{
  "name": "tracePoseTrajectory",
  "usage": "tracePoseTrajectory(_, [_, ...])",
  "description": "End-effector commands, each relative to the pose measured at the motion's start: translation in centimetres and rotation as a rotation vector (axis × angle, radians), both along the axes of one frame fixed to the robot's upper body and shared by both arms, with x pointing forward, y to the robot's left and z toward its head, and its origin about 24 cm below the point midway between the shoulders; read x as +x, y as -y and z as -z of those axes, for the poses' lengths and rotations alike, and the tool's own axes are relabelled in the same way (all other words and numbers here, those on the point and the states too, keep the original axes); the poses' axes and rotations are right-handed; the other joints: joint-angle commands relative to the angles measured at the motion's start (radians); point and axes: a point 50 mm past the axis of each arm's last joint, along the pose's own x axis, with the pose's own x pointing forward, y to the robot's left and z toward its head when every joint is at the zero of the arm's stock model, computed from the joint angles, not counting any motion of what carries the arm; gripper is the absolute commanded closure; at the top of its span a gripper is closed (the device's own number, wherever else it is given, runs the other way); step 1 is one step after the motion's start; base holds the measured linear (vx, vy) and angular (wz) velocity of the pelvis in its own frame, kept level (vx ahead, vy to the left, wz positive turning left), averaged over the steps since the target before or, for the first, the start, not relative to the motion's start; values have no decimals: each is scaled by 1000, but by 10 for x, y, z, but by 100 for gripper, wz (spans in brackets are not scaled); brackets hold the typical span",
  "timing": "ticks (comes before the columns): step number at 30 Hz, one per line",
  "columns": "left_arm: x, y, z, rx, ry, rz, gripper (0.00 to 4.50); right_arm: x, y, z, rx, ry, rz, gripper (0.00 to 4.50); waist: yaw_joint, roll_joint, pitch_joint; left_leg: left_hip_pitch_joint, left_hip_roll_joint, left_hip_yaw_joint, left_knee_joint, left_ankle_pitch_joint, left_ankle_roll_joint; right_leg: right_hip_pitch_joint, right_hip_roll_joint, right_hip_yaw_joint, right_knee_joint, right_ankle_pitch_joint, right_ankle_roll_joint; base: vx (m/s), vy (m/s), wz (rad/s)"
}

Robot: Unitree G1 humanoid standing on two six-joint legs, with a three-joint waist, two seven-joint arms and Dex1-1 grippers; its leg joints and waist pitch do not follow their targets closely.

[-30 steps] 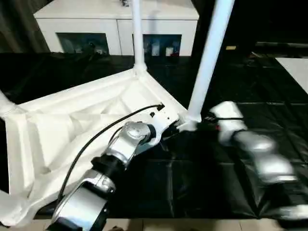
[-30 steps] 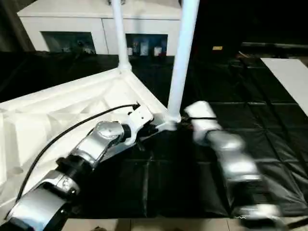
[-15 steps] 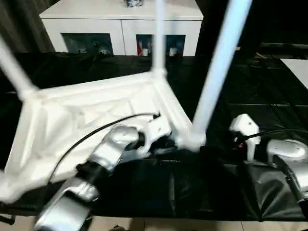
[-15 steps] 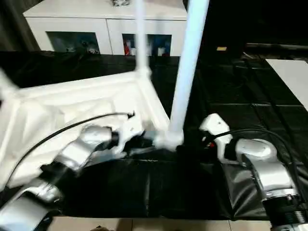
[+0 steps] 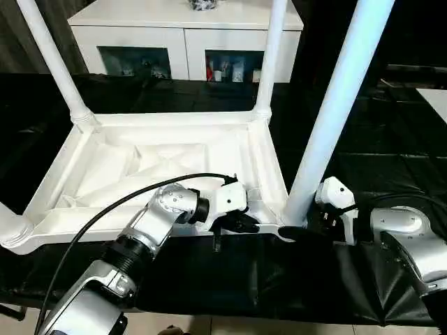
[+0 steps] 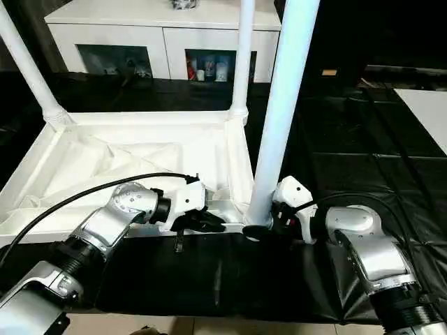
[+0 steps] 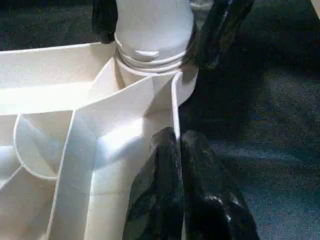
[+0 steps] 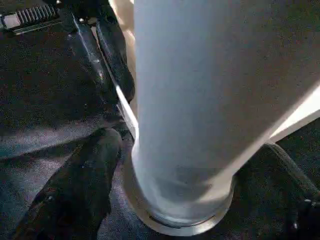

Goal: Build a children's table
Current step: Rotate leg to tighten

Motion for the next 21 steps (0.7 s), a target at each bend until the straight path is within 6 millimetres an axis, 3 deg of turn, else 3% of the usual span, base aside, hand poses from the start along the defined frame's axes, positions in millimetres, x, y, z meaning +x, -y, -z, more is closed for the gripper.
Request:
tracePoseTrajectory(1, [-2,7,-2,26,18,57,450,-1,-10,2,4,-22,-46,132,-6,-17,-58,10,26,-13,-73,-233,58,43,-42,31,-79,-215,-228,0,0,0])
tracePoseTrajectory(8, [-3,5,-2,28,13,58,450,2,-12,0,28,-30,-38,184,-7,-17,-58,10,25,-14,-74,-231,56,43,-42,31,-78,-221,-226,0,0,0])
tracePoseTrajectory(17, [-1,3,-1,35,10,37,450,6,-10,8,25,-50,68,191,-10,-18,-56,10,24,-14,-77,-248,43,41,-42,31,-82,-263,-213,0,0,0])
tracePoseTrajectory(18, [1,3,0,28,4,4,450,12,-7,11,12,-31,158,192,-11,-18,-55,10,24,-15,-77,-252,40,41,-42,31,-83,-274,-210,0,0,0])
tracePoseTrajectory(19, [9,4,0,2,4,-114,450,26,-4,15,16,2,344,192,-25,-11,-50,10,19,-14,-80,-285,18,34,-40,28,-88,-329,-204,0,0,0])
tracePoseTrajectory(20, [9,4,0,2,4,-114,450,26,-4,15,16,2,344,192,-32,-13,-50,10,18,-17,-82,-304,7,34,-40,25,-91,-365,-196,0,0,0])
tracePoseTrajectory(21, [17,4,0,-7,8,-212,450,33,-6,18,38,3,459,192,-35,-14,-53,14,16,-19,-81,-315,0,35,-39,24,-94,-390,-185,0,0,0])
